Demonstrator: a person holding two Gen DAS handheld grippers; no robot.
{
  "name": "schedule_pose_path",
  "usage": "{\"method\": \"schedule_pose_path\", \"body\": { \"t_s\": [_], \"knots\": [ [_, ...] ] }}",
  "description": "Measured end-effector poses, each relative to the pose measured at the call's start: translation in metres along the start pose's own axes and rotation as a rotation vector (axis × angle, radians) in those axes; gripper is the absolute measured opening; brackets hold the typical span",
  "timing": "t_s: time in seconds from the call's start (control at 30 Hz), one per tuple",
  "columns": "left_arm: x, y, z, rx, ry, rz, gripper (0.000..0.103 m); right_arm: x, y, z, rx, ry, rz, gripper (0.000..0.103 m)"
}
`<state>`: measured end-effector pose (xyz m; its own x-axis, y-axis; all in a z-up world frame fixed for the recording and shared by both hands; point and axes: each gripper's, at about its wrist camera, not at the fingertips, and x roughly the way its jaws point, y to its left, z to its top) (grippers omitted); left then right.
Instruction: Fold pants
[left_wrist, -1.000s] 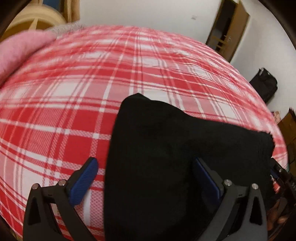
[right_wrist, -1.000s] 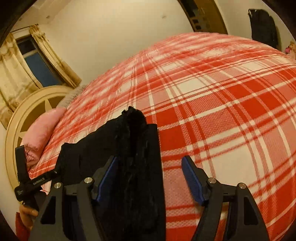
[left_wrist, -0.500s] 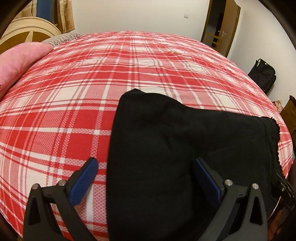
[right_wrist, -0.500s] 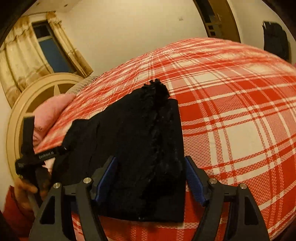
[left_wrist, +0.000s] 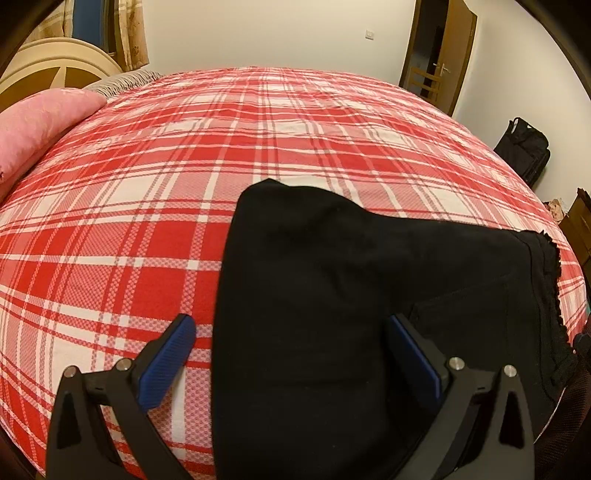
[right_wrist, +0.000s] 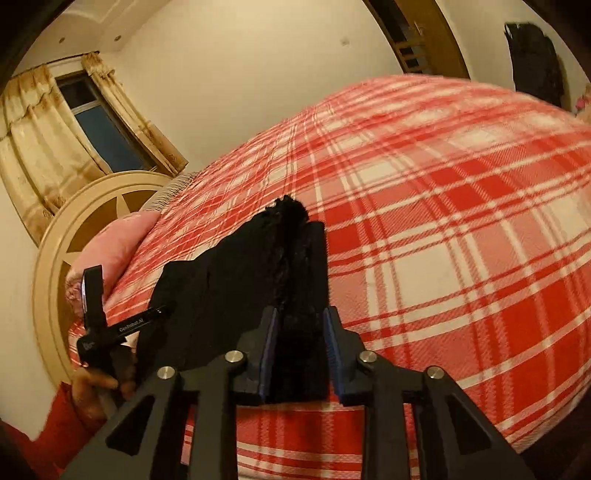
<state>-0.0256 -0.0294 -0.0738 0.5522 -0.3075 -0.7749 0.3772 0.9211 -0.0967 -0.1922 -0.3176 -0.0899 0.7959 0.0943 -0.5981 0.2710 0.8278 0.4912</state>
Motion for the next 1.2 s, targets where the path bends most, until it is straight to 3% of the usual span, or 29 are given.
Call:
{"method": "schedule_pose_path", "body": {
  "t_s": [0.07,0.13,0.23,0.33,0.4,0.47,0.53,0.7,0.87,1.07,1.2],
  "knots": [
    [0.0,0.0,0.0,0.0,0.001,0.003,0.103,0.008,0.0,-0.004,0.009,0.0,-0.012,0.059],
    [0.0,0.0,0.0,-0.001,0.001,0.001,0.103,0.015,0.0,-0.006,0.028,0.011,-0.004,0.065],
    [0.0,-0.001,0.0,-0.001,-0.001,0.002,0.103,0.033,0.004,-0.013,0.046,0.062,0.017,0.067],
    [0.0,0.0,-0.001,0.0,-0.008,0.001,0.103,0.038,0.015,-0.018,-0.004,0.029,-0.014,0.067],
    [0.0,0.0,-0.001,-0.001,-0.009,-0.005,0.103,0.041,0.024,-0.018,-0.053,0.048,-0.043,0.063],
    [-0.002,0.002,-0.001,-0.003,-0.008,-0.016,0.103,0.041,0.031,-0.017,-0.108,0.063,-0.045,0.046],
    [-0.005,0.005,-0.001,0.005,0.0,-0.039,0.103,0.041,0.036,-0.019,-0.15,0.062,-0.057,0.04],
    [-0.017,0.021,-0.006,-0.024,0.007,-0.052,0.103,0.041,0.038,-0.024,-0.19,0.035,-0.088,0.039],
    [-0.02,0.037,-0.008,-0.116,-0.003,-0.087,0.103,0.041,0.032,-0.023,-0.159,0.034,-0.067,0.04],
    [-0.014,0.001,-0.013,0.019,0.006,-0.001,0.096,0.041,0.031,-0.023,-0.156,0.036,-0.064,0.04],
    [-0.012,0.002,-0.01,-0.018,0.015,-0.005,0.093,0.041,0.034,-0.023,-0.157,0.035,-0.071,0.04]
  ]
}}
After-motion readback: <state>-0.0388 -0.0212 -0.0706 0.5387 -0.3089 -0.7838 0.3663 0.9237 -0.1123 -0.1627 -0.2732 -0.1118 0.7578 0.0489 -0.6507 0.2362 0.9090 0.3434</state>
